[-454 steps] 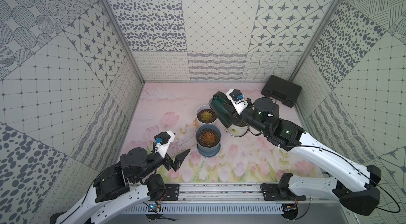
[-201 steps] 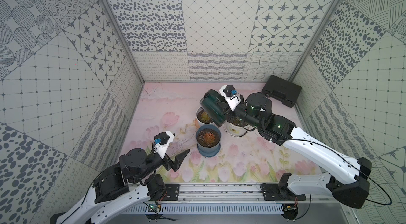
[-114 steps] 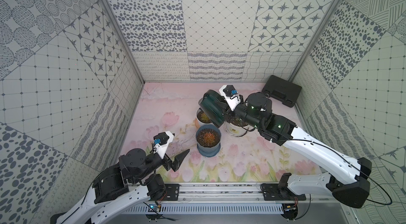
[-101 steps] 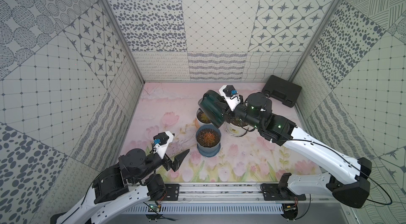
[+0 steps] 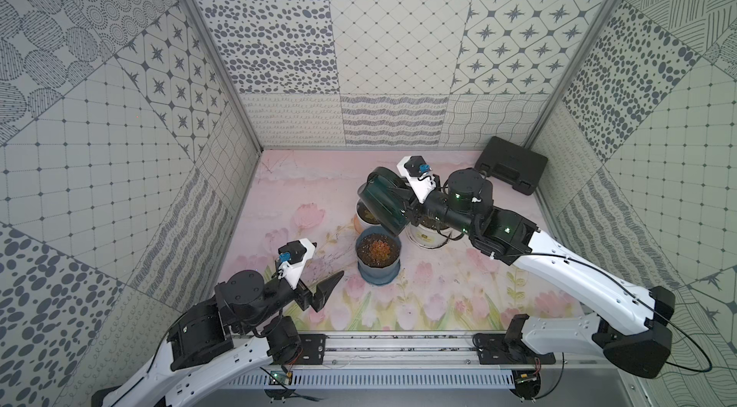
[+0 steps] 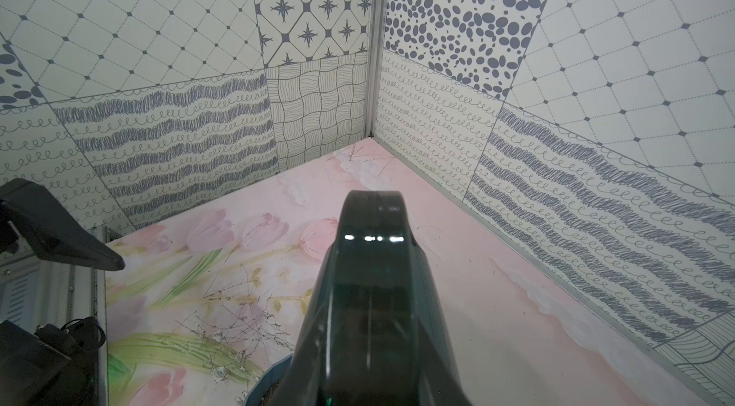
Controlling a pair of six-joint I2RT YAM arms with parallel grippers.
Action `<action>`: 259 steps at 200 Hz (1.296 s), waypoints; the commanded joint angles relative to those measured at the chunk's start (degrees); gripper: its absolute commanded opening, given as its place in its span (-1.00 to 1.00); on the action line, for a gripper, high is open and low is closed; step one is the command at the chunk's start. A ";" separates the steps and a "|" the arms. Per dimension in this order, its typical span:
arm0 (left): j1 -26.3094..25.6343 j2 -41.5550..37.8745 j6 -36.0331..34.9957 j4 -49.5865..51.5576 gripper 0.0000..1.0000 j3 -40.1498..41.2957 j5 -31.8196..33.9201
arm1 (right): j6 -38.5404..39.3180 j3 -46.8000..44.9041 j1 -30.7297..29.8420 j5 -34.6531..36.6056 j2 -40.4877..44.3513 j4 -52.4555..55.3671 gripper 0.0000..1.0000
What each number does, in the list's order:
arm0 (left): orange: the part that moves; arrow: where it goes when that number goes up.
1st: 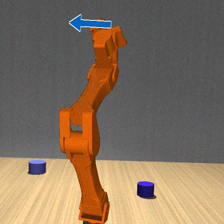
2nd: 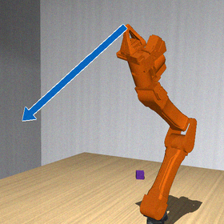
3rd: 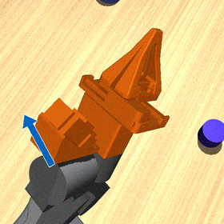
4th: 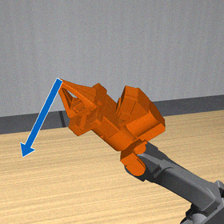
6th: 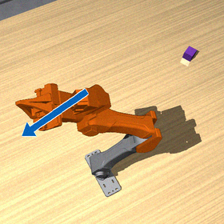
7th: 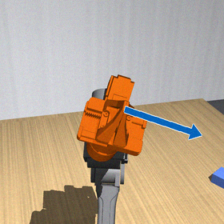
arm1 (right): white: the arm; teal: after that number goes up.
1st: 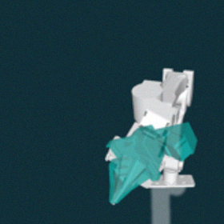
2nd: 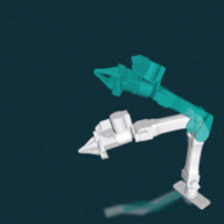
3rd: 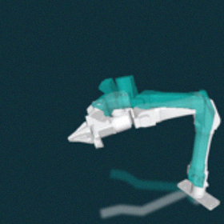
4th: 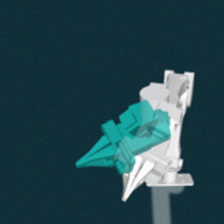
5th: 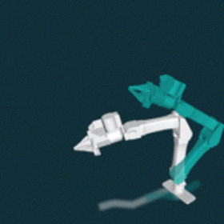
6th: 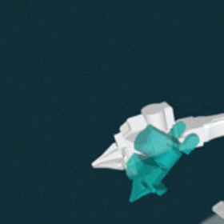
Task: Water the succulent around the soil edge
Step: Water the soil of the potted plant with water.
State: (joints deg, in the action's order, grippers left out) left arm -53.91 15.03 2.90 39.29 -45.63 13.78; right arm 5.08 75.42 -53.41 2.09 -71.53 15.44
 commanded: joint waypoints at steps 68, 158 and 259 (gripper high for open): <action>0.02 -0.24 -1.18 -0.70 0.97 0.50 1.07 | -2.00 0.26 -0.39 -1.78 5.05 -2.08 -1.00; -0.02 -0.29 -1.22 -0.79 0.97 0.51 1.51 | -2.44 0.46 -0.41 -2.26 6.35 0.41 -1.00; -0.01 -0.26 -1.41 -1.05 0.97 0.70 1.60 | -1.79 0.88 -0.43 -2.31 7.74 4.04 -1.00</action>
State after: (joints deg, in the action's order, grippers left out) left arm -53.91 15.00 2.79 39.29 -45.21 14.17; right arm 3.29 75.42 -53.60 0.14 -66.78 23.22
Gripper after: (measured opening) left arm 0.986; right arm 0.280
